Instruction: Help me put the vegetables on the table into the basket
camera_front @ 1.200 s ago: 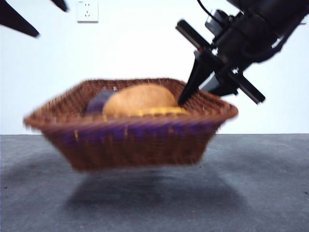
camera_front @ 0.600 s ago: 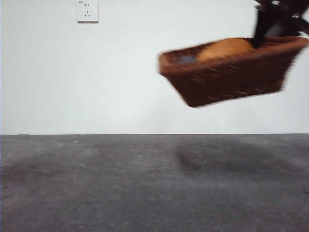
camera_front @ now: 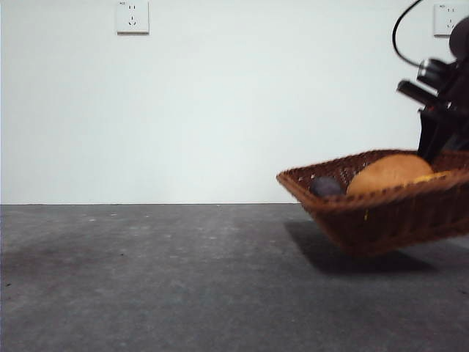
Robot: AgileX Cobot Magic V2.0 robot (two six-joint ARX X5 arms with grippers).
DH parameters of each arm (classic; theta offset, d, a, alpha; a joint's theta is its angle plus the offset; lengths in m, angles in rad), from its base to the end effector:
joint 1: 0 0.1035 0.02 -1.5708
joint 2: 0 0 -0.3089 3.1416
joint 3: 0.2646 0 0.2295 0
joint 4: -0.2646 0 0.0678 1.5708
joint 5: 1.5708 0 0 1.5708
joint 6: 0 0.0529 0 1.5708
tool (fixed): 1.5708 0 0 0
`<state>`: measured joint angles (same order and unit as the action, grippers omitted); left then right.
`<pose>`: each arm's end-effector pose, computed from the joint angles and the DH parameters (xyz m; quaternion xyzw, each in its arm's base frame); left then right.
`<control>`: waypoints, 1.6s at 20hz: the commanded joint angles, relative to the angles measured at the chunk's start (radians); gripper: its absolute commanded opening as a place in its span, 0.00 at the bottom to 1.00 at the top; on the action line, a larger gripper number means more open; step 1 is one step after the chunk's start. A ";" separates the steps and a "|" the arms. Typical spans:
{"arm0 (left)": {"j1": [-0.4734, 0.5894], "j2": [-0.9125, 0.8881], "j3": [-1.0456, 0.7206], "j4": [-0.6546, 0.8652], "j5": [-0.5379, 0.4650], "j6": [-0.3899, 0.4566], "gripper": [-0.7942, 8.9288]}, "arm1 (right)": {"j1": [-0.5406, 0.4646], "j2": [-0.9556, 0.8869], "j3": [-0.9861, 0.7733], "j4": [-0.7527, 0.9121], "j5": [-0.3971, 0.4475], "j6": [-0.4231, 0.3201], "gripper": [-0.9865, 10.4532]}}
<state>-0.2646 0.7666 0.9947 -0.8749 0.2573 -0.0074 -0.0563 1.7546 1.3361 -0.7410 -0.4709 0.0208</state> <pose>0.0878 -0.0377 0.3546 -0.0022 0.3187 -0.2434 0.9161 0.3500 0.0043 0.2667 0.1512 0.5307 0.1667 0.8172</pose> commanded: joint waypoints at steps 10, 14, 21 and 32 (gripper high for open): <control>0.003 0.039 0.003 0.009 0.003 0.011 0.07 | -0.043 0.076 -0.111 0.117 0.026 -0.027 0.08; 0.003 0.039 0.003 0.008 0.003 0.011 0.08 | -0.043 0.076 -0.140 0.180 0.045 -0.027 0.08; 0.003 0.039 0.003 0.008 0.004 0.000 0.08 | -0.042 0.121 -0.140 0.226 0.063 -0.027 0.08; 0.003 0.044 0.003 0.008 0.003 0.002 0.07 | -0.043 0.070 -0.121 0.266 0.030 -0.023 0.34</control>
<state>-0.2646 0.8097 0.9947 -0.8742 0.2573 -0.0082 -0.0986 1.8336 1.2098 -0.4816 -0.4404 0.0071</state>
